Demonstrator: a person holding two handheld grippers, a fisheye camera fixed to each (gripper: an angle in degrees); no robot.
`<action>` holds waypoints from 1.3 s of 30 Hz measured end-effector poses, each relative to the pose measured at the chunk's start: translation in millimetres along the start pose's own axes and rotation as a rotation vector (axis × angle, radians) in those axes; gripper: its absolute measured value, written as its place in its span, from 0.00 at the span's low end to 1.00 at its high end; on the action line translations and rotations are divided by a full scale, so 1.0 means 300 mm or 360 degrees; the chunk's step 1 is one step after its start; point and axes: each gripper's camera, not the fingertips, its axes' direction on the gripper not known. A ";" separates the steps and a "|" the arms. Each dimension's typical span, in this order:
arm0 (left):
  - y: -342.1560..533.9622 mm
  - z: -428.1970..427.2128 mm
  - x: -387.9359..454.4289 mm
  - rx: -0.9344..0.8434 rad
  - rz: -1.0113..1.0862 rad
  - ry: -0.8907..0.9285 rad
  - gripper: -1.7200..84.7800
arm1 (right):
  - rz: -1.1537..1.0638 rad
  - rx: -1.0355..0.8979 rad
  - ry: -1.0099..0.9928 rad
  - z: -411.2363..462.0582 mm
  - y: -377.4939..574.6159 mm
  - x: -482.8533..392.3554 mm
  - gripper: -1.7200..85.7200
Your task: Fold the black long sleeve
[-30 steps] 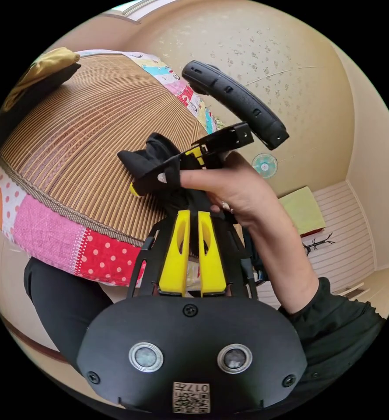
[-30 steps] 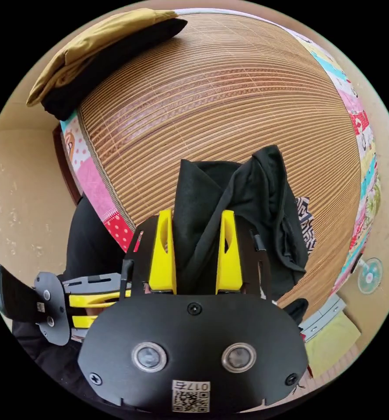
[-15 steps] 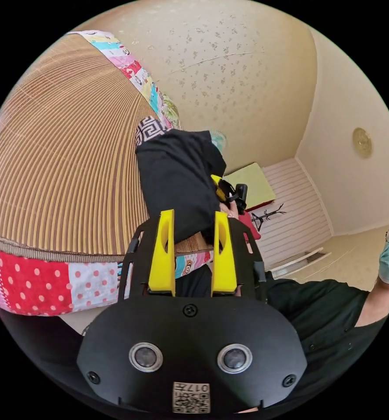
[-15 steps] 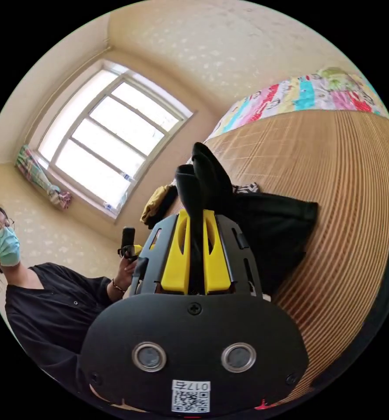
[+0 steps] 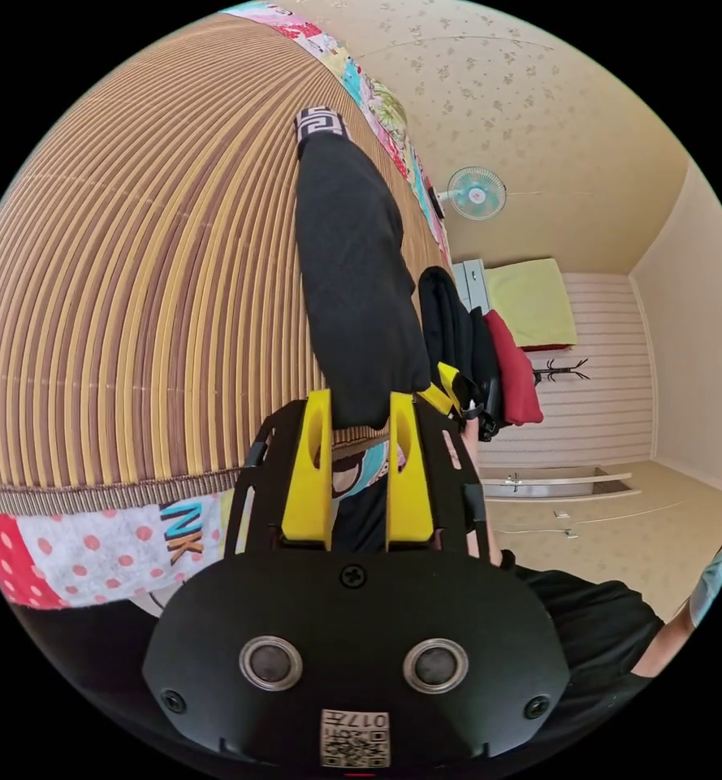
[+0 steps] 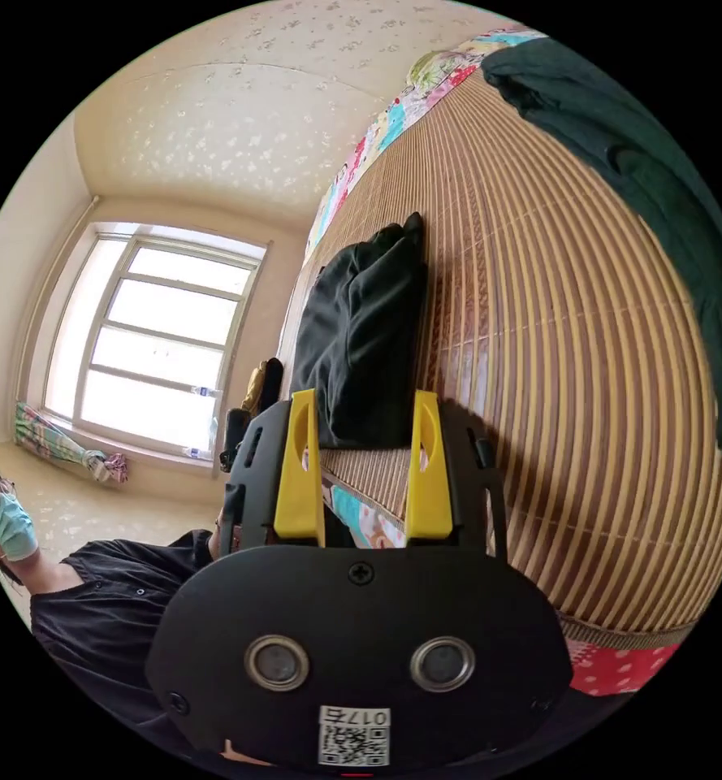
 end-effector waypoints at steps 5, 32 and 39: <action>0.056 -0.040 -0.048 0.0034 -0.0008 0.0174 0.07 | 0.0096 -0.0117 0.0087 0.034 -0.020 -0.002 0.11; 0.111 -1.811 0.179 0.0771 0.0381 0.0071 0.07 | -0.1127 -0.0357 -0.0189 0.707 -0.284 -1.634 0.04; 0.458 -2.181 -0.099 0.1041 0.0023 -0.0338 0.09 | -0.1140 -0.0468 -0.0266 1.329 -0.046 -1.810 0.03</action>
